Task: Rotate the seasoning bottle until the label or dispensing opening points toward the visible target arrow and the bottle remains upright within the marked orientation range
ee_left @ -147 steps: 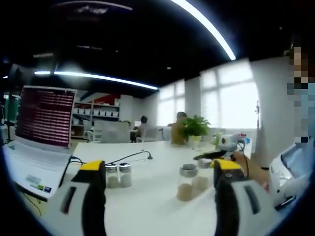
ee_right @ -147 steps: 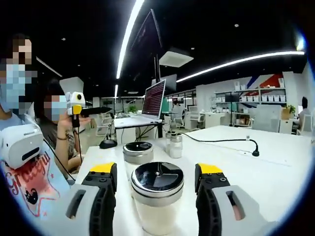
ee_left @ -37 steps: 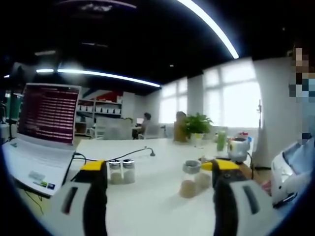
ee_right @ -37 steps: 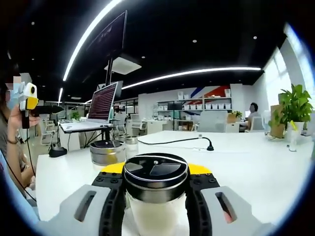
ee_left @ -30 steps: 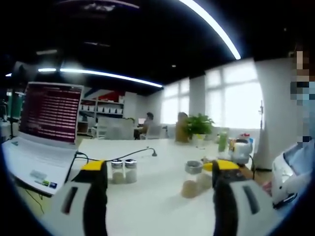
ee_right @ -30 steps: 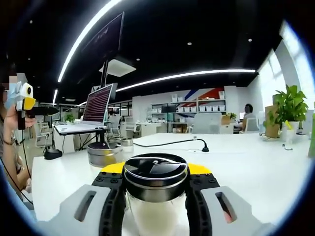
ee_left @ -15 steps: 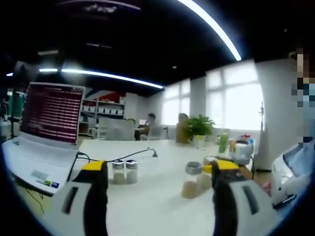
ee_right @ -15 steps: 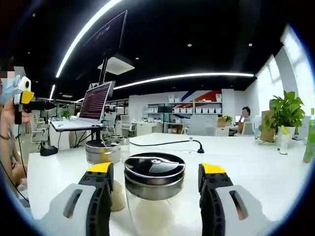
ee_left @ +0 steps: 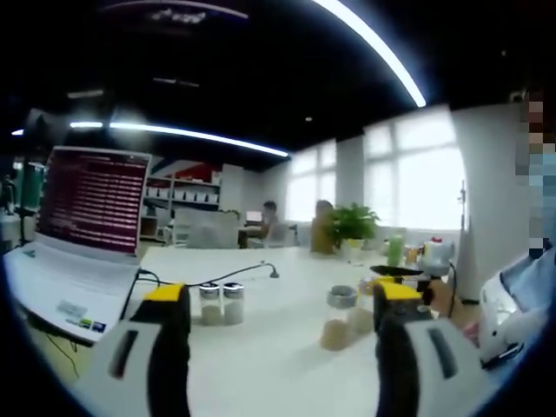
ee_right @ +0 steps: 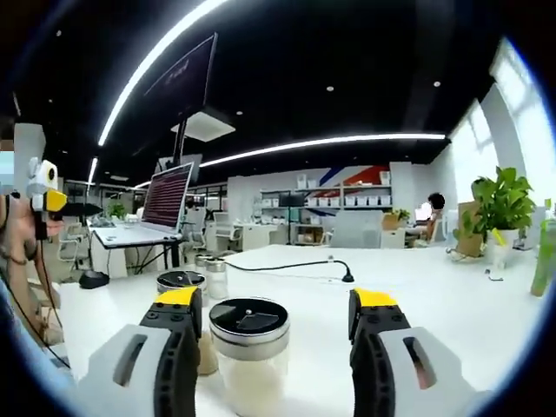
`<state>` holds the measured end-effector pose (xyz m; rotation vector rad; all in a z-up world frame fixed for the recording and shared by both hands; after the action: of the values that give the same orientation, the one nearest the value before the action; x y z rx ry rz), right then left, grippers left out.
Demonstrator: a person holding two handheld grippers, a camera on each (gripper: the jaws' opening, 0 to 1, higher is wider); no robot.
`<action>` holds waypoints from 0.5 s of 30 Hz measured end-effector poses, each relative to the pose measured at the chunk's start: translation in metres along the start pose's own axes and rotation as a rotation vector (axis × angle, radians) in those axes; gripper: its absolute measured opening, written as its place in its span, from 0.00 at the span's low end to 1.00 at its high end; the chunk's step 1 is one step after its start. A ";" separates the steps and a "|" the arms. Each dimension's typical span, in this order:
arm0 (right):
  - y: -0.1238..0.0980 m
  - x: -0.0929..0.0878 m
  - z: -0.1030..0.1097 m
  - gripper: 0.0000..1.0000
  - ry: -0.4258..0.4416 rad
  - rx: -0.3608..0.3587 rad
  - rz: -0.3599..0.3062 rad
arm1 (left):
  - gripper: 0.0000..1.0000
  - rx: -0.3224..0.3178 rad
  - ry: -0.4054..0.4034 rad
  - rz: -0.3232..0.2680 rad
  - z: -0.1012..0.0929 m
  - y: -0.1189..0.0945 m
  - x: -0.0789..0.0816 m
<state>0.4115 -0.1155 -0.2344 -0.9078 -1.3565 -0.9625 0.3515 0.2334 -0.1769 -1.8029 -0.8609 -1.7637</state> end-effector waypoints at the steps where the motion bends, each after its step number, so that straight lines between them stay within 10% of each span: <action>1: -0.001 0.002 -0.001 0.69 0.020 0.032 0.006 | 0.92 0.002 0.000 -0.001 0.000 0.000 0.000; 15: 0.009 0.016 -0.017 0.57 0.024 0.374 0.027 | 0.92 0.014 0.006 0.001 -0.001 -0.002 0.000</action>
<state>0.4259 -0.1283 -0.2183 -0.6257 -1.4398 -0.6653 0.3492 0.2337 -0.1767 -1.7879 -0.8675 -1.7569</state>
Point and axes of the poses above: the point that each gripper's makers call its tool centre point, and the gripper's own axes: y roughly forward along the fingers, z roughly to its left, x roughly out of its top, the point moved 5 cm from there along -y, roughly backward along the fingers, and after that the axes turned 7 degrees about -x, right-handed, at the moved point
